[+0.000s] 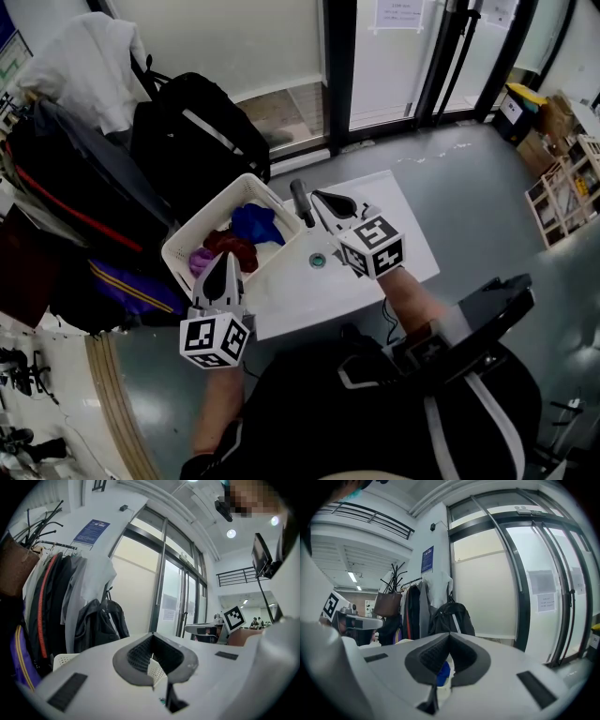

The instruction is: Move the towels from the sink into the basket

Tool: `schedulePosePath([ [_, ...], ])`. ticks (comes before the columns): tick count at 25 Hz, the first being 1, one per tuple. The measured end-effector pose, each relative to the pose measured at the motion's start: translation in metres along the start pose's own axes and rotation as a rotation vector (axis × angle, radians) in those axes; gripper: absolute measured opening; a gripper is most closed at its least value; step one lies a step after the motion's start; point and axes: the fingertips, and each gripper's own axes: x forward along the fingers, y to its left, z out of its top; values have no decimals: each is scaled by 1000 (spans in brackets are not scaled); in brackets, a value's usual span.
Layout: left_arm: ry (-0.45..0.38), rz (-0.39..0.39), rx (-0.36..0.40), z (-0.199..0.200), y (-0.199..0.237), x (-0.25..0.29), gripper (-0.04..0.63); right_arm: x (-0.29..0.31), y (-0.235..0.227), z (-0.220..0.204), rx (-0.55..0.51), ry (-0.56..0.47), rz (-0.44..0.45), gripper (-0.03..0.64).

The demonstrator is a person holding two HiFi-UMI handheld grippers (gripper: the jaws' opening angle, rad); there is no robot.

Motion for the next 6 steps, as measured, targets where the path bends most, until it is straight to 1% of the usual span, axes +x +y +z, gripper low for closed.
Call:
schedulePosePath([
  [6, 3, 2, 1, -1, 0, -3, 6, -3, 3, 1, 5, -9, 2, 6],
])
